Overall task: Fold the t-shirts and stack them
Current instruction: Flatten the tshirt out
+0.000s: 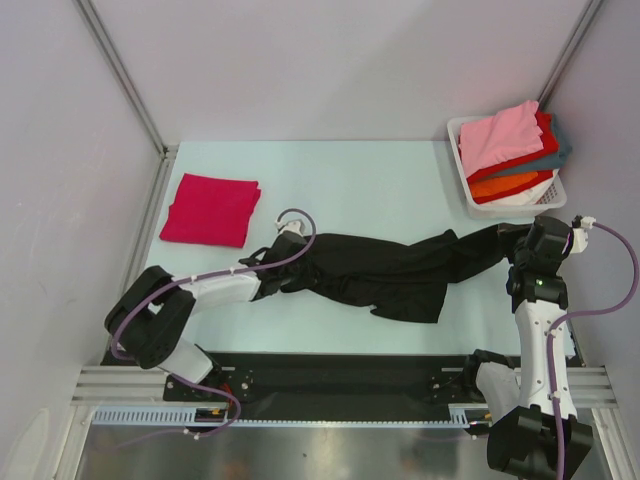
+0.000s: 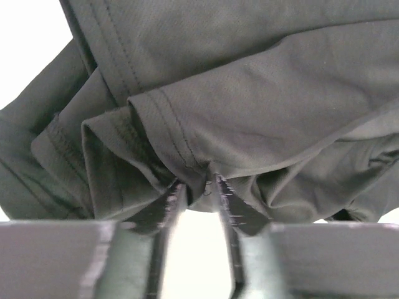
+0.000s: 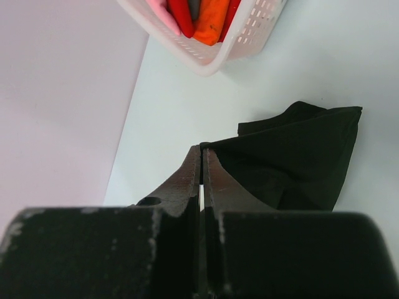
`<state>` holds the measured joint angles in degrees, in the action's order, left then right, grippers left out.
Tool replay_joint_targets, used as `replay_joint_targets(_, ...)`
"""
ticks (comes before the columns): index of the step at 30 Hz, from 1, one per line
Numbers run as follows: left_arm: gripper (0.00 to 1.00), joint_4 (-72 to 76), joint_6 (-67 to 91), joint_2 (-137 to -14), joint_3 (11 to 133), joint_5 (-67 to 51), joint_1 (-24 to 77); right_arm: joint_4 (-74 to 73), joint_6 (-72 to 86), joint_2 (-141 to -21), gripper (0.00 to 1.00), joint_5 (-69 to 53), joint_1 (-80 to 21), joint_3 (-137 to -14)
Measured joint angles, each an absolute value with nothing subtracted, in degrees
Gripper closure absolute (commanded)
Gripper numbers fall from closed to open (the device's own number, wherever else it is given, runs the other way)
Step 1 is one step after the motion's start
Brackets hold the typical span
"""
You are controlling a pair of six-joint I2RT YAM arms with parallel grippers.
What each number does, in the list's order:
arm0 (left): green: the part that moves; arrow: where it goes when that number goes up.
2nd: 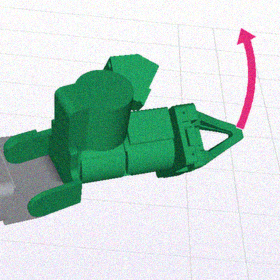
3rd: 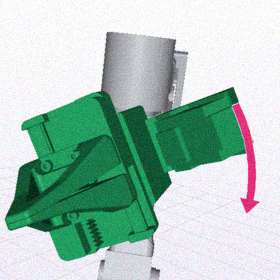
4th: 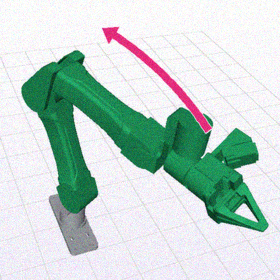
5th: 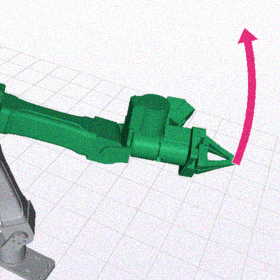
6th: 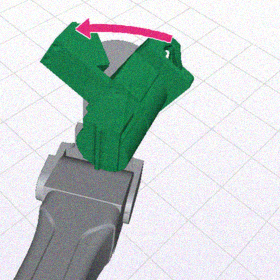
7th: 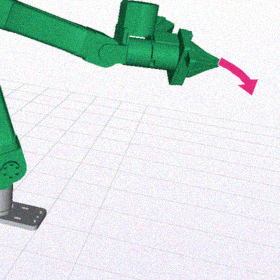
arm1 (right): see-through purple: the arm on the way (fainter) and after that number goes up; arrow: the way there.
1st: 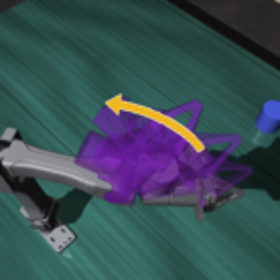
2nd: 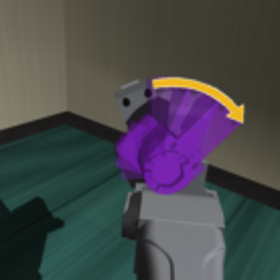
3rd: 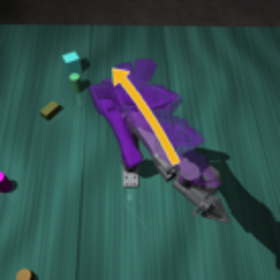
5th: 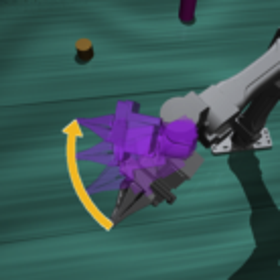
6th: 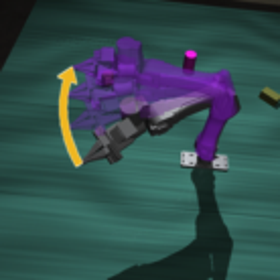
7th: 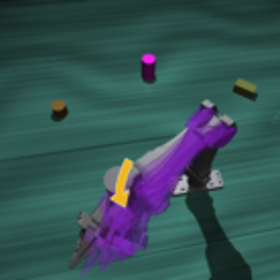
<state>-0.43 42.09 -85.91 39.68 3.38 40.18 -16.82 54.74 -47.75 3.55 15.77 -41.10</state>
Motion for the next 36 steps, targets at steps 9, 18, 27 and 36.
replay_joint_targets(9, 1.0, -1.91, 41.98, -86.78, 41.65, 7.94, 40.49, -16.84, 54.28, -47.9, 1.0, 3.11, 15.77, -41.1)
replay_joint_targets(18, 1.0, -4.49, 39.88, -76.34, 43.64, -0.89, 26.79, -16.6, 51.53, -58.0, 1.0, -0.8, 10.72, -45.43)
replay_joint_targets(27, 1.0, -8.91, 39.44, -76.97, 59.05, -13.19, 10.52, -19.33, 51.44, -71.75, 1.0, -0.93, 3.31, -64.64)
replay_joint_targets(36, 1.0, -10.61, 40.69, -78.0, 78.08, -25.34, -0.3, -20.62, 49.45, -69.25, 1.0, -6.87, 6.52, -88.88)
